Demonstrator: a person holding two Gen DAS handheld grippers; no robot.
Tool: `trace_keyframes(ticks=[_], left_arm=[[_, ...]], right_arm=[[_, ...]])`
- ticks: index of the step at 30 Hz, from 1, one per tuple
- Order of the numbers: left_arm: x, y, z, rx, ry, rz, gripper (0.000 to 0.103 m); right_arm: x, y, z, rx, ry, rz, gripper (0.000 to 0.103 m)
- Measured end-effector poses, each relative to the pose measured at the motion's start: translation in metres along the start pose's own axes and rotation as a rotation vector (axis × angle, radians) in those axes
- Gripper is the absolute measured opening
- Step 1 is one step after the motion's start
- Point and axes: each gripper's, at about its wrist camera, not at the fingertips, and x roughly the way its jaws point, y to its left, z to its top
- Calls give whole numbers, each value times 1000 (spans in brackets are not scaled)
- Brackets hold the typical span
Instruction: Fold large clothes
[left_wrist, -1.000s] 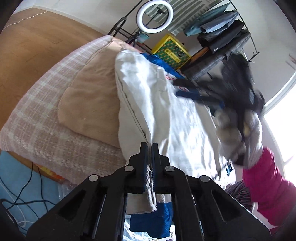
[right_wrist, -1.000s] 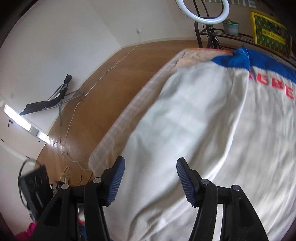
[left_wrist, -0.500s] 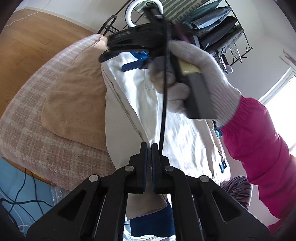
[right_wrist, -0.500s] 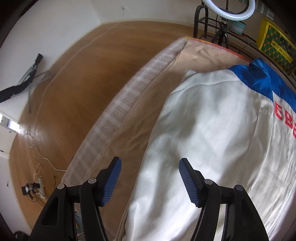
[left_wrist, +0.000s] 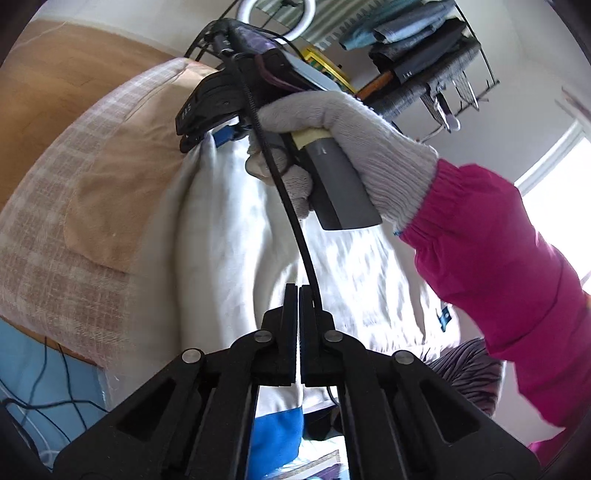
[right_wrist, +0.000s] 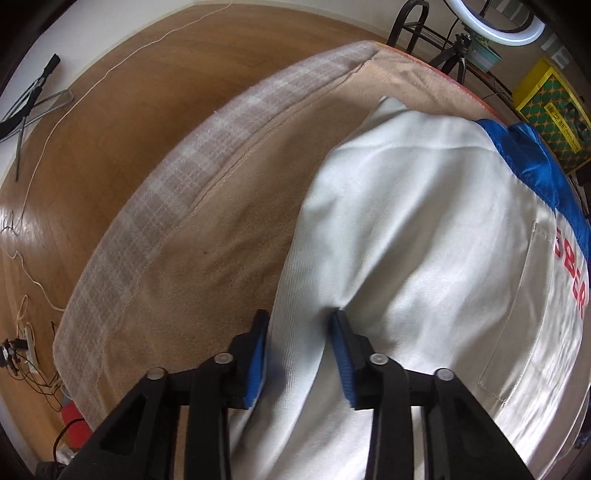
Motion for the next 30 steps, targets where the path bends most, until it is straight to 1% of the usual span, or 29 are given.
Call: trace_keyframes(ticks=[3,5,7,9,10,11,12,13,14,15,16,17,18,20,21,24,26,28,29,30], left_arm=[[0,-5,-1,19,4,16,0],[-9,-6,2,26,-23,21,0],[-20,1,3,2,-46,29,0],[-29,11,3,-24,-88,80,0],[-33,19,4,-36,-101,105,5],[-35,26,6,-47,-112,127,24],[-35,33,8,-56,-123,157,50],[-34,43,11,-70,-123,173,60],[-30,52,15,-83,-111,184,64],[-25,61,19,-105,-100,208,64],[-22,70,23,-140,-98,212,64],[-21,77,27,-162,-96,193,64],[-18,83,31,-182,-88,156,64],[-9,89,35,-198,-44,86,64],[-5,89,34,-194,-26,74,64],[8,79,28,-149,41,39,64],[11,70,22,-103,67,55,64],[16,59,13,-30,100,104,62],[18,55,9,-4,114,129,50],[21,52,5,15,132,153,20]], right_arm=[[-4,-7,-6,2,-22,16,9],[-9,-14,-9,21,-40,47,5],[-13,-20,-13,39,-59,74,3],[-18,-25,-18,53,-82,98,3],[-19,-24,-18,54,-91,103,2],[-21,-22,-17,54,-97,106,2],[-21,-22,-16,54,-102,111,2],[-23,-23,-19,58,-108,119,2],[-25,-25,-20,66,-113,133,2],[-26,-27,-19,74,-118,146,2],[-28,-29,-20,80,-123,156,2],[-30,-31,-21,88,-128,167,2],[-30,-34,-19,94,-133,178,2],[-34,-40,-21,111,-144,203,2],[-36,-42,-22,121,-147,217,2],[-39,-51,-22,150,-153,260,2],[-43,-54,-24,152,-158,271,2],[-47,-54,-26,152,-167,278,2],[-48,-56,-26,156,-173,287,2],[-50,-57,-27,160,-180,295,2]])
